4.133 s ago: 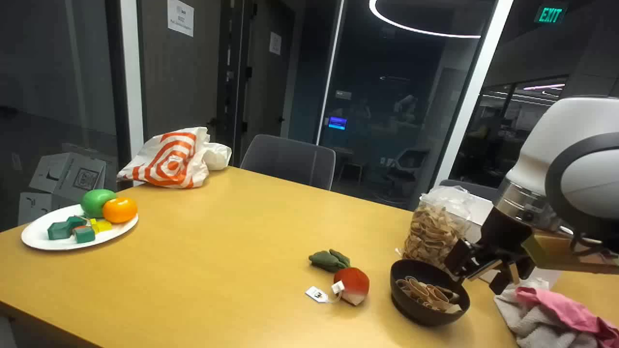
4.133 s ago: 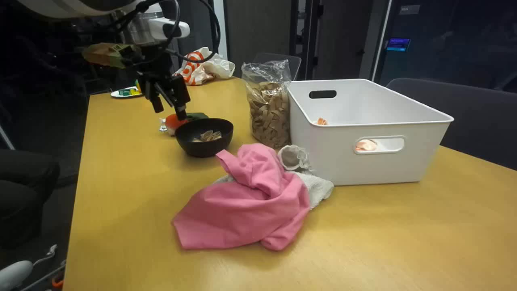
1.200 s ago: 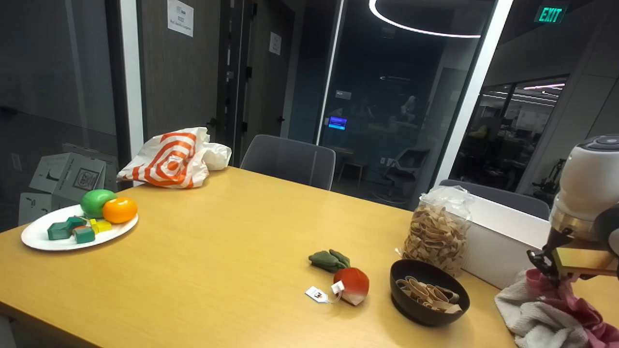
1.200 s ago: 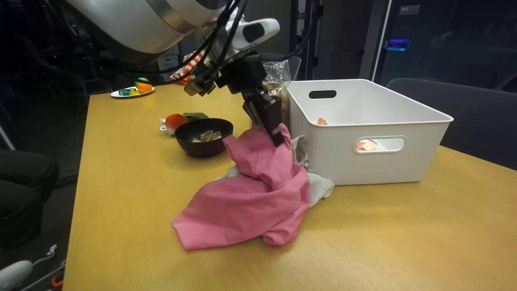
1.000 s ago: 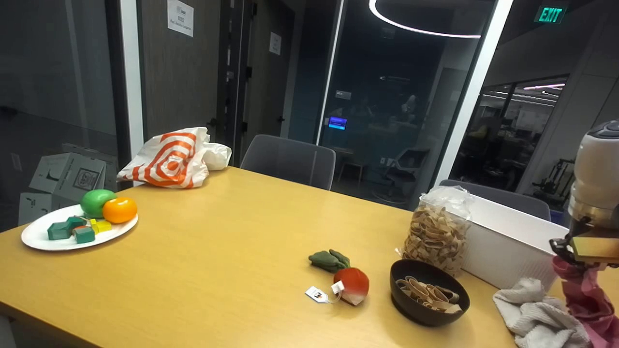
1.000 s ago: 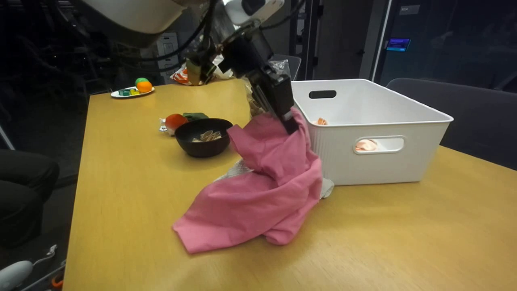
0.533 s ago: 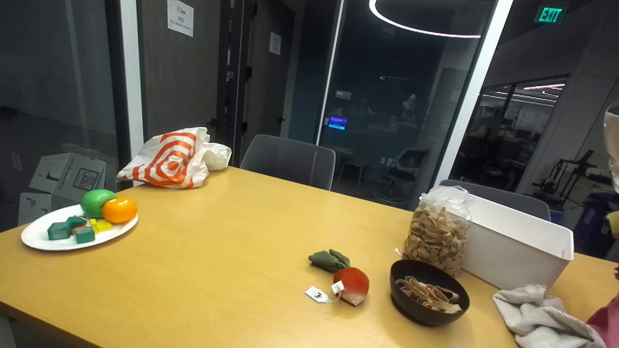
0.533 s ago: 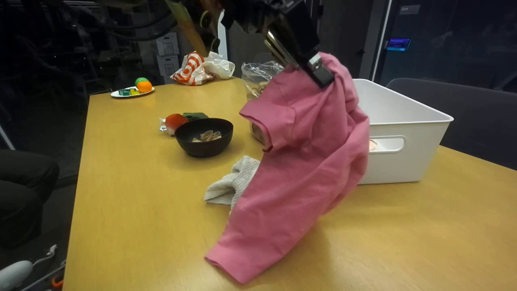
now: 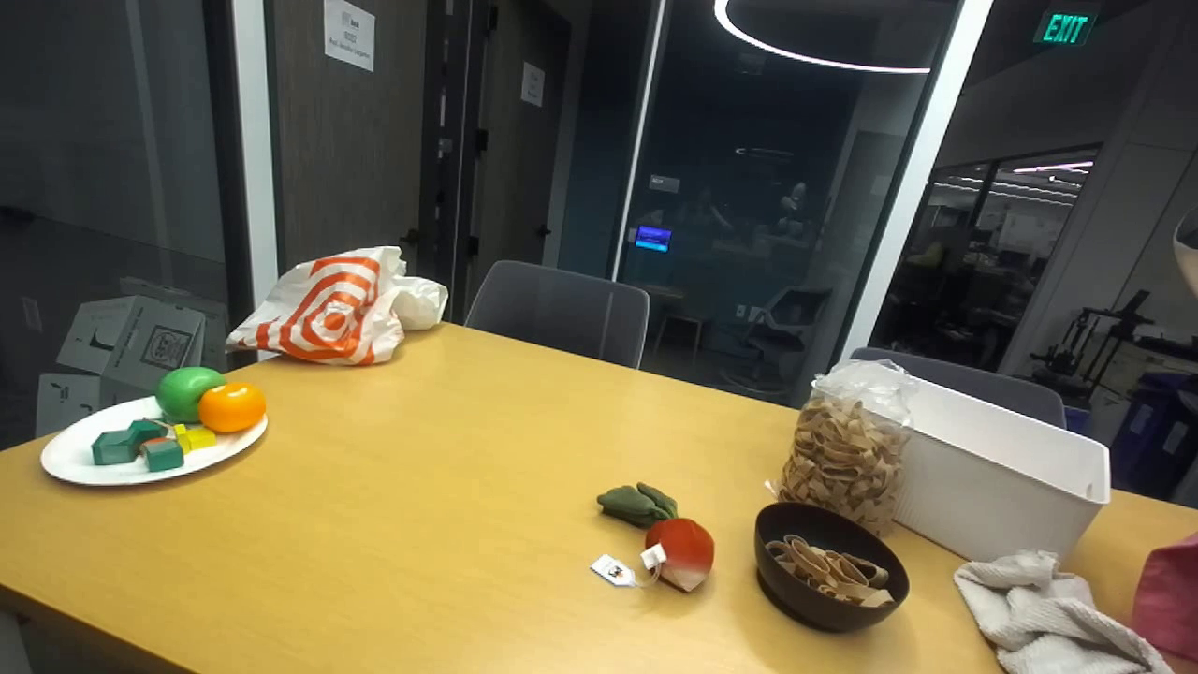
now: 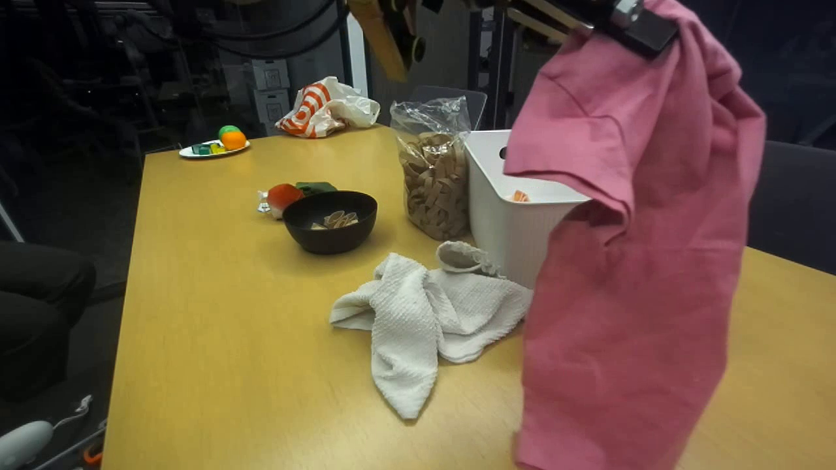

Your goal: Put the pink shirt and white towel on the edges of the basket

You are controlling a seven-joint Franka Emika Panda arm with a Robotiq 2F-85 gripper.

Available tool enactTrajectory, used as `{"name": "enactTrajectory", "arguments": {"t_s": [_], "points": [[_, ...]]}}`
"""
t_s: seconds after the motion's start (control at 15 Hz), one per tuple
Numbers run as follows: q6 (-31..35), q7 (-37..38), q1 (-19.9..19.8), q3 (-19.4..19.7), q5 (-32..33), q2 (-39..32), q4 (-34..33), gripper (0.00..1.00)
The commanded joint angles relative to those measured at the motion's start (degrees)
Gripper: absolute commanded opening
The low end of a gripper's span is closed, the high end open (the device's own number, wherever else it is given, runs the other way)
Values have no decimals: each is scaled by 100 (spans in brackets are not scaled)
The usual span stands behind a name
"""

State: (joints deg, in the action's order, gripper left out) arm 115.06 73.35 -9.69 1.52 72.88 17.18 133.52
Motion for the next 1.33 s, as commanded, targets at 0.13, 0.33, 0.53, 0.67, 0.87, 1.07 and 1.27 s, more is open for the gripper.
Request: {"name": "enactTrajectory", "arguments": {"t_s": [0.13,0.33,0.53,0.67,0.87,1.07,1.27], "points": [[-177,870,165,138,1043,-1095,-875,9],[-66,1143,389,38,1170,-1364,-1222,10],[17,1311,670,-116,1335,-1434,-1562,9],[146,1285,859,-226,1269,-1476,-1799,9],[406,1210,1062,-349,1022,-1655,-2058,34],[841,1238,1127,-367,1017,-1857,-2069,54],[1166,1297,1095,-334,1060,-1943,-1961,76]]}}
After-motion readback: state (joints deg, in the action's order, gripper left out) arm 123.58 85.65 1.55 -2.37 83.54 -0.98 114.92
